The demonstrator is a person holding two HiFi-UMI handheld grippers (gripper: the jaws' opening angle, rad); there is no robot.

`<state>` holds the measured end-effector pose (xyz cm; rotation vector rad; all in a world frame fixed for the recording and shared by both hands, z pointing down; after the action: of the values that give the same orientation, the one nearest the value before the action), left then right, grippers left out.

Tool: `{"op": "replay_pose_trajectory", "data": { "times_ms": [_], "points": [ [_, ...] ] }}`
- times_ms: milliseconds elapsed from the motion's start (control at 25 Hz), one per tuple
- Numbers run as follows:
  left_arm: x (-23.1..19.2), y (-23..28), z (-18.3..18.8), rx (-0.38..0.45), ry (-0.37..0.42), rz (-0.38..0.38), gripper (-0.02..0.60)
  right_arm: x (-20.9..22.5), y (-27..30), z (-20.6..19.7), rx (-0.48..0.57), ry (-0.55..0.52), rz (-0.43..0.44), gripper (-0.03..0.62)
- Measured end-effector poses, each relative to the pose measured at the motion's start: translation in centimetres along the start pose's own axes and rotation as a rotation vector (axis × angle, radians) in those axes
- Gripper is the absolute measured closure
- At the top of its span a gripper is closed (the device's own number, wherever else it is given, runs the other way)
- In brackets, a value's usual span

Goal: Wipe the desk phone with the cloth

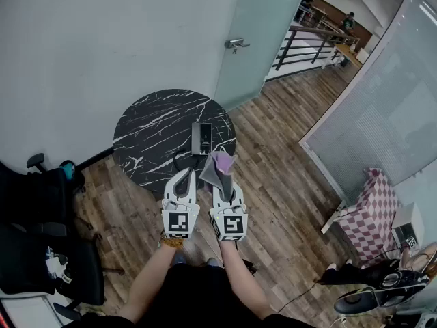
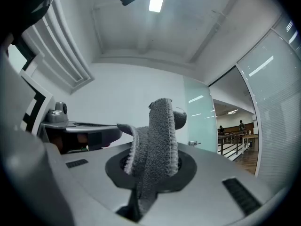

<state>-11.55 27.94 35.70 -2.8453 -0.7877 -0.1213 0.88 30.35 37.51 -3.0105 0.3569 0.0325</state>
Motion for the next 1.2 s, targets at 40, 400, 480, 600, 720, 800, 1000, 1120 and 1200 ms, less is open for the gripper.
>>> {"op": "replay_pose_trajectory", "data": {
  "times_ms": [40, 400, 480, 600, 720, 800, 1000, 1120, 1200],
  "points": [
    [-0.3, 0.2, -0.1, 0.01, 0.013, -0.013, 0.569, -0.1, 0.4, 0.0, 0.003, -0.006, -0.008, 0.542],
    [-3.6, 2.8, -2.2, 0.013, 0.01, -0.047, 0.569, 0.1, 4.1, -0.9, -0.039, -0.052, -0.017, 0.539],
    [-4.1, 4.3, -3.1, 0.006, 0.009, -0.047, 0.569, 0.9, 5.5, -1.7, -0.049, -0.061, -0.026, 0.539],
    [-5.1, 7.0, -4.9, -0.013, -0.002, -0.042, 0.569, 2.1, 8.4, -3.0, -0.059, -0.066, -0.022, 0.539],
    [-6.1, 10.1, -6.8, -0.041, 0.0, -0.041, 0.569, 3.4, 11.8, -4.7, -0.072, -0.055, 0.01, 0.539],
    [-6.2, 12.7, -7.9, -0.059, 0.004, -0.043, 0.569, 5.1, 14.1, -5.7, -0.092, -0.058, 0.041, 0.539],
    [-7.1, 19.0, -9.9, -0.109, 0.019, -0.059, 0.569, 8.8, 20.0, -7.2, -0.127, -0.079, 0.117, 0.539],
    [-7.7, 22.3, -11.6, -0.143, 0.03, -0.055, 0.568, 10.9, 23.5, -8.5, -0.143, -0.093, 0.169, 0.539],
    [-7.8, 24.1, -12.7, -0.165, 0.032, -0.045, 0.569, 12.1, 25.5, -9.6, -0.153, -0.101, 0.202, 0.539]
  ]
}}
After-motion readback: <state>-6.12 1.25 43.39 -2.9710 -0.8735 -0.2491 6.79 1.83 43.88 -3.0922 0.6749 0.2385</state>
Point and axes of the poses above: the fingertips, and each gripper's own axes: y forward along the fingers, x to its right, z out of its top, the point moved 6 cm from there along -y, backward along the fingers, and after that the axes turned 3 degrees about y, right-handed, at the moved point
